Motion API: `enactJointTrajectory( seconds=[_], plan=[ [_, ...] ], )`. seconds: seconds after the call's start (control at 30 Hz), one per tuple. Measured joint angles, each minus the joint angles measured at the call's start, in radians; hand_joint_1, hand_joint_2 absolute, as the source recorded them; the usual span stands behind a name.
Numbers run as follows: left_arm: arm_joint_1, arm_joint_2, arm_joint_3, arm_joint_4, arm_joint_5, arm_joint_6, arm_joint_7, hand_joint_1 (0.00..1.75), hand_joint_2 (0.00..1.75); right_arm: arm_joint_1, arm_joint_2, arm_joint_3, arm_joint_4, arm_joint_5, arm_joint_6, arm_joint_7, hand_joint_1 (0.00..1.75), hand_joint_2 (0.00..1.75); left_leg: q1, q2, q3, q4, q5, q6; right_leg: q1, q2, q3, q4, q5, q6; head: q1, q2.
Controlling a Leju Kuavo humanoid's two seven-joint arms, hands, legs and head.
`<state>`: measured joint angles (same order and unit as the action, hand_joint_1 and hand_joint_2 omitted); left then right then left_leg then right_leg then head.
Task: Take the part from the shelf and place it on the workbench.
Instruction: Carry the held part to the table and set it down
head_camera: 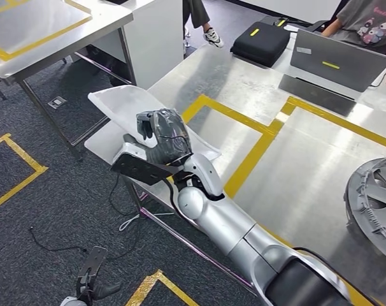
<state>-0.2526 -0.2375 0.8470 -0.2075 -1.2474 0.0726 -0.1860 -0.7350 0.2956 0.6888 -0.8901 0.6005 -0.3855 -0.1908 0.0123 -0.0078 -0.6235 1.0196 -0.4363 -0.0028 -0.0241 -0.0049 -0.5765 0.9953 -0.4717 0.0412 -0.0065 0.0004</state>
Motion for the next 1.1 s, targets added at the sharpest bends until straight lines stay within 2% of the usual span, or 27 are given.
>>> enactJointTrajectory(
  seconds=[0.63,0.87,1.1],
  plan=[
    [-0.002,-0.005,-0.022,0.0,-0.008,-0.01,0.013,0.0,1.75,-0.1,0.0,-0.134,0.187,-0.058,-0.031,0.007,1.75,1.75,0.0,0.0,0.0,-0.001,0.001,0.0,0.0,0.0,-0.001,0.001,0.0,0.0,0.0,0.0],
    [-0.003,-0.011,-0.037,0.0,-0.018,-0.021,0.013,0.0,1.75,-0.166,-0.01,-0.179,0.286,-0.037,-0.088,0.081,1.75,1.75,0.0,0.0,0.0,0.0,0.001,0.0,0.0,0.0,-0.001,0.001,0.0,0.0,0.0,0.0],
    [-0.003,-0.019,-0.044,0.0,-0.012,-0.044,0.011,0.0,1.75,-0.258,-0.046,-0.21,0.403,0.057,-0.155,0.19,1.75,1.75,0.0,0.001,0.0,0.0,0.001,0.0,0.0,0.001,-0.001,0.001,0.001,0.001,0.0,0.0]
  ],
)
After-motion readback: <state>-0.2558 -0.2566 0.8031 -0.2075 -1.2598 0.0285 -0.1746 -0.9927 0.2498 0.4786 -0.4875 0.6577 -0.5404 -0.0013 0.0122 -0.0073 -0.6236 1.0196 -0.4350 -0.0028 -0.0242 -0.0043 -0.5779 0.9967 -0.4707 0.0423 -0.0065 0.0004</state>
